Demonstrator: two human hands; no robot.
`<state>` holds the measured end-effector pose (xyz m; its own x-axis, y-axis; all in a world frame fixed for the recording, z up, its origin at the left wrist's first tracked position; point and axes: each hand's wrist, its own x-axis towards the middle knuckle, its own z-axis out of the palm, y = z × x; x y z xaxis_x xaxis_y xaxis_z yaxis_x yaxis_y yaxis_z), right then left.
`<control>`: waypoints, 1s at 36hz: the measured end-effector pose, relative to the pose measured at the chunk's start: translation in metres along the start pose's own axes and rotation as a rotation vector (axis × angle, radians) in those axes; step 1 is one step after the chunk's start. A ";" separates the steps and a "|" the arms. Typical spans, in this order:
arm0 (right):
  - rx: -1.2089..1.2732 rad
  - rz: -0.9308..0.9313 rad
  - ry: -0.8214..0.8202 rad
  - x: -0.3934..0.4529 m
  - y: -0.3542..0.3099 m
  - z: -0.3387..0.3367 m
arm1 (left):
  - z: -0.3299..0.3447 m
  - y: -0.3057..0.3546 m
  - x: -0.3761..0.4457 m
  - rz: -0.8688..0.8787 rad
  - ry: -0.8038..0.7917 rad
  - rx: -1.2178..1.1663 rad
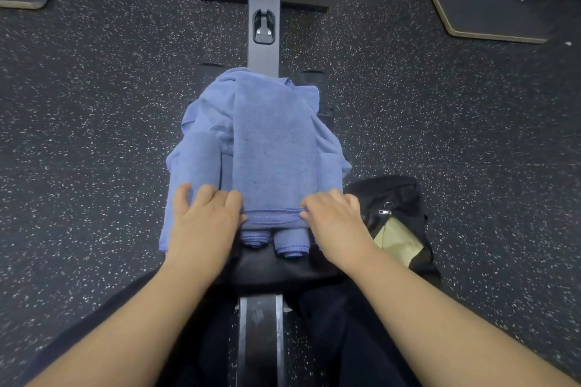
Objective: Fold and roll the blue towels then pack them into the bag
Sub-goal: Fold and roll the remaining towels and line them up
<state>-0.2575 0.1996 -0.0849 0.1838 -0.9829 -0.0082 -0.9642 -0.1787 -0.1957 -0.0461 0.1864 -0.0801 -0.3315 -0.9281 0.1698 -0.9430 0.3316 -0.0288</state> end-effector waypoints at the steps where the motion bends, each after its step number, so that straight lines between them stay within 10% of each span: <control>1: -0.029 0.010 0.026 0.000 0.000 0.001 | 0.000 0.001 0.001 -0.004 0.011 0.005; 10: 0.148 -0.090 0.141 0.000 -0.009 -0.001 | 0.003 0.012 -0.002 0.197 0.084 -0.031; 24: 0.232 -0.075 0.039 -0.005 -0.015 0.006 | -0.002 0.025 -0.002 0.108 -0.143 0.044; 36: 0.110 -0.079 0.075 -0.002 -0.015 0.013 | 0.002 0.021 0.001 0.082 -0.011 -0.038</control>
<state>-0.2412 0.2043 -0.0944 0.2393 -0.9673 0.0839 -0.9198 -0.2536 -0.2994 -0.0665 0.1918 -0.0822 -0.4082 -0.8992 0.1577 -0.9108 0.4127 -0.0045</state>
